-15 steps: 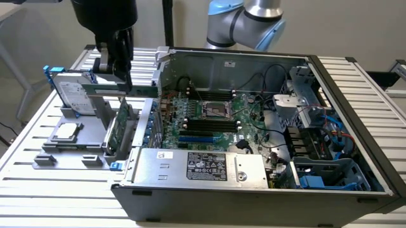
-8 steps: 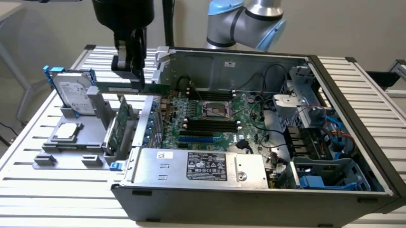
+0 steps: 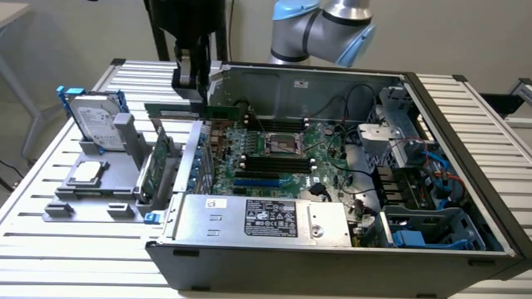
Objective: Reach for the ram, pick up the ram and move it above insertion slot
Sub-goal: 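Pick up the ram and move it above insertion slot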
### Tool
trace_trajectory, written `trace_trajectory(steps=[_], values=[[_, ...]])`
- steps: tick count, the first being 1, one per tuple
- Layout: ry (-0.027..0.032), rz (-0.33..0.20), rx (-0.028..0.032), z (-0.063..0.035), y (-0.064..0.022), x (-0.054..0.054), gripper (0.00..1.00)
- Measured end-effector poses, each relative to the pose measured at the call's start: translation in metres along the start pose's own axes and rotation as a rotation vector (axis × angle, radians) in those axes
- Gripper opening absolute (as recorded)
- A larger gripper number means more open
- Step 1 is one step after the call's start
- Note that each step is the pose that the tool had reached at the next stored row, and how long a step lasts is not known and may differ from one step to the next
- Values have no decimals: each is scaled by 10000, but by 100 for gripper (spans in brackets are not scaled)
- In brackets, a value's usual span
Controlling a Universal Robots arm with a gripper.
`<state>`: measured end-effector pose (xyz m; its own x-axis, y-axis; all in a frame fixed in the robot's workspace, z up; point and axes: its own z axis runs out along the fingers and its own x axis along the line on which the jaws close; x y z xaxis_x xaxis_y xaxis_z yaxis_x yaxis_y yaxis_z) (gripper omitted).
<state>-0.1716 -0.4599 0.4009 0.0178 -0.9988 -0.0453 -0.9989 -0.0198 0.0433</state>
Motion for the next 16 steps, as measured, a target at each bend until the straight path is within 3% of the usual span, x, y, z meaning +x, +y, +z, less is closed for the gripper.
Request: trace_trajectory(steps=[16], values=[[0, 0, -1, -9, -446, -230, 13]])
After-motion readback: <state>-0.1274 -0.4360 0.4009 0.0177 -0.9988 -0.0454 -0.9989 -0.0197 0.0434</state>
